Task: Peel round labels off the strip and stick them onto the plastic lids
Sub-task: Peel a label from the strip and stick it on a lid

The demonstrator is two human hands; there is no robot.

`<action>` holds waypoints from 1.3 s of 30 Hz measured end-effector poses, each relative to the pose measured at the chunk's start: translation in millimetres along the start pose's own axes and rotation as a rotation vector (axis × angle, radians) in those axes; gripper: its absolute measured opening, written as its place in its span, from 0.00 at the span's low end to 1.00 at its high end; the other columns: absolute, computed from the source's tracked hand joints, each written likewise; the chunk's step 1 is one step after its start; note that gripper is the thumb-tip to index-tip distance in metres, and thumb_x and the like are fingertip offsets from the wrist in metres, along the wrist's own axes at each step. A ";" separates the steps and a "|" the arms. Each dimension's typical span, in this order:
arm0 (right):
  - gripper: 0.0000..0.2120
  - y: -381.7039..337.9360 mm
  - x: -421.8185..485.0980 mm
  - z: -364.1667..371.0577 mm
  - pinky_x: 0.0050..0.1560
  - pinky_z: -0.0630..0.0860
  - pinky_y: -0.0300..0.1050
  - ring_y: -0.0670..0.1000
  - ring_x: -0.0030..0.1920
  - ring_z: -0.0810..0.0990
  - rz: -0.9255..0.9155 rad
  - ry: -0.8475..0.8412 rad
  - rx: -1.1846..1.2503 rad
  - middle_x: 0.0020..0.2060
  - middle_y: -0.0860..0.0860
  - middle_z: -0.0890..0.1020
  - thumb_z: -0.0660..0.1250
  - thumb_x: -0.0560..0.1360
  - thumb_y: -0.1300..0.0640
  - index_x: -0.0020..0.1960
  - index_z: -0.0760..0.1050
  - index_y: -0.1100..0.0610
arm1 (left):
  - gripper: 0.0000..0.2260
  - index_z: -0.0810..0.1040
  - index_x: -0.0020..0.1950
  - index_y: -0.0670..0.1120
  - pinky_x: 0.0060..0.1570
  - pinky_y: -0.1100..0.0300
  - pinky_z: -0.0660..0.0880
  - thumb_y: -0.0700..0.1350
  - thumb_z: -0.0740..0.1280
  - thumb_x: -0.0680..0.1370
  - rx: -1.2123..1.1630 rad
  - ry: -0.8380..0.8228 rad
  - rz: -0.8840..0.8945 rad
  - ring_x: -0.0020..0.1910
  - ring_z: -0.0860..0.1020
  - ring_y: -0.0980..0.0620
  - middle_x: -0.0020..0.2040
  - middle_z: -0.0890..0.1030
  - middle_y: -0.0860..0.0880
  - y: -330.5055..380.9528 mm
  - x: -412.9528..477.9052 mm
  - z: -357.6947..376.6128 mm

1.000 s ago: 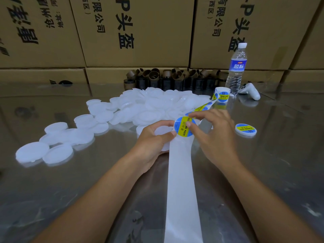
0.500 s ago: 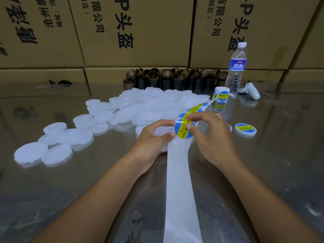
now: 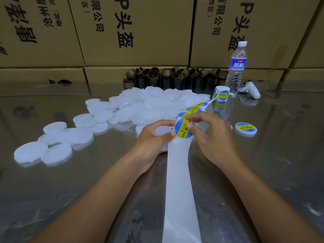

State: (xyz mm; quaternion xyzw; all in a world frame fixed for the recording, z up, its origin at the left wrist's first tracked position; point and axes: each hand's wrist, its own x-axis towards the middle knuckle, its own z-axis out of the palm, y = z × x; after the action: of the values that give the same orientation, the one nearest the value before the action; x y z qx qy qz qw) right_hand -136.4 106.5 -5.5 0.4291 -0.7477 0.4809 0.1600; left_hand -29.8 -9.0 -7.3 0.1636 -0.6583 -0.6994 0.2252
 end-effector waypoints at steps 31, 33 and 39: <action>0.17 -10.0 2.4 -3.7 0.67 0.66 0.52 0.43 0.63 0.72 0.251 -0.065 0.437 0.61 0.44 0.74 0.65 0.70 0.70 0.30 0.74 0.51 | 0.05 0.79 0.47 0.46 0.40 0.57 0.77 0.36 0.70 0.75 -0.300 0.068 -0.074 0.35 0.81 0.50 0.39 0.84 0.47 -1.5 8.5 -5.4; 0.17 -10.6 3.1 -4.2 0.68 0.64 0.53 0.42 0.63 0.72 0.265 -0.079 0.456 0.61 0.43 0.75 0.63 0.71 0.70 0.29 0.73 0.52 | 0.05 0.79 0.46 0.46 0.43 0.56 0.74 0.36 0.69 0.75 -0.307 0.086 -0.069 0.36 0.80 0.50 0.38 0.84 0.48 -1.7 9.1 -5.9; 0.19 -12.4 6.1 -7.2 0.48 0.70 0.30 0.34 0.50 0.76 0.281 -0.020 0.623 0.57 0.47 0.79 0.59 0.72 0.71 0.27 0.70 0.54 | 0.05 0.80 0.44 0.46 0.44 0.55 0.74 0.36 0.70 0.74 -0.308 0.139 -0.061 0.36 0.77 0.47 0.40 0.81 0.46 -2.4 9.7 -7.9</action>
State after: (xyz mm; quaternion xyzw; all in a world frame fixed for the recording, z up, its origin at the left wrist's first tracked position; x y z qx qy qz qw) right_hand -131.3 107.6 9.1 0.3550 -0.6181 0.6993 -0.0539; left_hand -34.0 -20.7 -9.7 0.1951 -0.5207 -0.7856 0.2714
